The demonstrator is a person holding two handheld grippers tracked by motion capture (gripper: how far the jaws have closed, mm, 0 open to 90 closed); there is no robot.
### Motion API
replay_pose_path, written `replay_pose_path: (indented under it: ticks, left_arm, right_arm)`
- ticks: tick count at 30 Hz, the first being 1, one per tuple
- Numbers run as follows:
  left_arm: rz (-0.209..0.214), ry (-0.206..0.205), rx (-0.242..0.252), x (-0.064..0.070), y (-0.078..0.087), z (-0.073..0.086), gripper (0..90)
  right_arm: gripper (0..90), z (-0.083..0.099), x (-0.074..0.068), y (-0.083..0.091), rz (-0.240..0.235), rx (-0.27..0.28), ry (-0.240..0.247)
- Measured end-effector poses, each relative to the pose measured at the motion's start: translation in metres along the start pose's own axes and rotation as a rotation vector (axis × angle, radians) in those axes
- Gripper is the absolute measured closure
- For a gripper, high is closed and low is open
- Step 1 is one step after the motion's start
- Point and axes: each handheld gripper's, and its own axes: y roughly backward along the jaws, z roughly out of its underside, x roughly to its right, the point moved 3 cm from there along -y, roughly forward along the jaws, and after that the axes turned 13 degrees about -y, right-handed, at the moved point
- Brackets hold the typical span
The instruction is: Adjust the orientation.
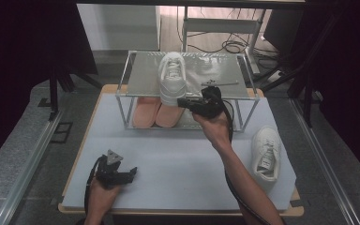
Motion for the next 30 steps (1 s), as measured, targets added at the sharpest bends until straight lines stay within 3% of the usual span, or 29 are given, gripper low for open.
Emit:
replay_pose_path:
  ticks: [13,19,27,30]
  left_arm:
    - [-0.001,0.001,0.002,0.000,0.000,0.000,14.4]
    - [-0.002,0.003,0.004,0.000,0.000,0.000,14.4]
    - [-0.002,0.004,0.005,0.001,0.000,0.000,14.5]
    - [-0.001,0.004,0.005,0.001,0.000,0.000,14.5]
  right_arm:
    - [89.7,-0.015,0.008,-0.029,0.022,0.015,-0.029]
    - [89.7,-0.018,0.009,-0.037,0.021,0.028,-0.016]
    - [80.7,-0.013,0.008,-0.027,0.042,0.019,-0.010]
    - [75.1,-0.008,0.008,-0.018,0.056,0.012,0.014]
